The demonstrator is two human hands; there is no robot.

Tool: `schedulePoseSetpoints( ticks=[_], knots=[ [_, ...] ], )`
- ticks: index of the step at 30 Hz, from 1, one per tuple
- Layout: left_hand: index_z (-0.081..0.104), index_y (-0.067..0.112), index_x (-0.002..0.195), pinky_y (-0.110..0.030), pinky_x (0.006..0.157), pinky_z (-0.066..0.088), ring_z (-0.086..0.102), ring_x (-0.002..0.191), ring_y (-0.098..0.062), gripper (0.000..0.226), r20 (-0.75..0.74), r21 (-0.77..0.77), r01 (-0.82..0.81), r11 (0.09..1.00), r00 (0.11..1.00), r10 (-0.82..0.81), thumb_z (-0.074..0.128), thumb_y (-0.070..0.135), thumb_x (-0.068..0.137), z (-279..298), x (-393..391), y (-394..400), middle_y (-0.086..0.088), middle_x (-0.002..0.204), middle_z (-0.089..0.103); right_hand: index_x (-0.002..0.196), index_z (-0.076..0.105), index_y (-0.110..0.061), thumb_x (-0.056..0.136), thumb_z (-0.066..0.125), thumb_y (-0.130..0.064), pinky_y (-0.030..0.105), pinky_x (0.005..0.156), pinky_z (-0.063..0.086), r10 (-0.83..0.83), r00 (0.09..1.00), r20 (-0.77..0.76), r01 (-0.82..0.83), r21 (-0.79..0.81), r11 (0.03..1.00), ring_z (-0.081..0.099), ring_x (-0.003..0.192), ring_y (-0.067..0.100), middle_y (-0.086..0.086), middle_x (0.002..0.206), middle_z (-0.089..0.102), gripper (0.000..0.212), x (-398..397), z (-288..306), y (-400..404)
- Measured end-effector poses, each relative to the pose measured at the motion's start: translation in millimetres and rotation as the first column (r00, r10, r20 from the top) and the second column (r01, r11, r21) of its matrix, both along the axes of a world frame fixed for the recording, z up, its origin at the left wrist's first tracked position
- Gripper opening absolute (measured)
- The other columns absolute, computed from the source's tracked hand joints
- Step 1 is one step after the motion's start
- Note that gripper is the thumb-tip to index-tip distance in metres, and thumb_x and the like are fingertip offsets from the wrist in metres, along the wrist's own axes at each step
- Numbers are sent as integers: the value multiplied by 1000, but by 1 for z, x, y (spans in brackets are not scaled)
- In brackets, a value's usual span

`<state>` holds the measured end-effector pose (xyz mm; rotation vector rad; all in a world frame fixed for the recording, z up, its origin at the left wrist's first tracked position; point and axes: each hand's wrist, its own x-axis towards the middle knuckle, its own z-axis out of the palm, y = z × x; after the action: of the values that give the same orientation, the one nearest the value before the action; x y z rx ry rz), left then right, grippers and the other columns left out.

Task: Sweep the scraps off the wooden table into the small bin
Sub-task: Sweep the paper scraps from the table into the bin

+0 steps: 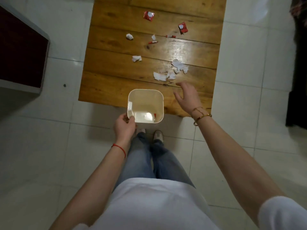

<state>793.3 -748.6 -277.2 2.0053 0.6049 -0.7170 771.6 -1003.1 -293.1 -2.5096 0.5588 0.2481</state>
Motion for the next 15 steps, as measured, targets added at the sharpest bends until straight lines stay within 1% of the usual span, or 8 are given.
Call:
schedulePoseSetpoints(
  ticks=[2,4,5,6,8,10,11,15],
  knots=[
    [63,10,115,-43,85,58,68,94,-26,28,2,11,10,1000,1000,-10,54,18,90,-8,-8,0,-5,100,68,130,49,-12,95,52,-30,38,102,40,6,1000,-5,-6,5,1000,48,121,24,9,129,56,40,-2,-8,1],
    [63,11,115,-29,68,55,65,83,-16,29,34,50,79,996,996,-81,52,23,91,-13,-15,1,-3,98,68,132,48,-12,95,51,-30,39,104,39,10,1000,-18,-9,8,1000,47,123,24,9,131,54,41,-1,-17,2],
    [64,12,114,-21,61,48,62,77,-10,29,56,83,125,989,990,-130,52,25,91,-16,-17,2,-1,95,67,133,48,-12,95,51,-30,39,105,38,10,1000,-25,-10,9,1000,46,124,25,9,132,54,42,1,-22,2],
    [64,12,112,-18,57,42,59,74,-8,28,72,109,159,981,983,-167,52,26,91,-19,-20,2,1,92,66,133,47,-12,95,51,-30,39,106,38,11,1000,-27,-11,10,1000,45,125,25,9,133,53,42,3,-26,2],
    [64,14,110,-14,57,38,57,74,-6,25,88,111,189,976,976,-199,54,25,90,-26,-24,4,3,92,65,133,47,-11,95,51,-29,38,107,36,22,1000,-16,-22,0,1000,44,125,26,10,133,52,42,9,-36,1],
    [63,17,109,-7,57,38,56,74,2,23,101,93,221,971,968,-230,56,23,88,-33,-28,6,7,90,64,134,46,-11,95,50,-29,38,108,33,43,999,-10,-43,-18,999,43,126,27,11,134,51,43,14,-46,-1],
    [62,18,109,-5,57,38,57,75,4,23,102,90,247,965,961,-255,57,23,88,-38,-30,7,9,89,63,135,45,-11,95,49,-29,39,110,32,51,999,-11,-51,-20,998,41,128,27,11,137,49,44,17,-52,-2],
    [63,18,110,-14,66,43,63,87,-11,26,65,65,292,954,953,-296,57,25,86,-64,-36,10,7,95,66,141,38,-14,96,47,-30,41,115,26,95,995,-13,-96,-31,995,32,136,28,11,147,39,49,34,-77,-10]
  ],
)
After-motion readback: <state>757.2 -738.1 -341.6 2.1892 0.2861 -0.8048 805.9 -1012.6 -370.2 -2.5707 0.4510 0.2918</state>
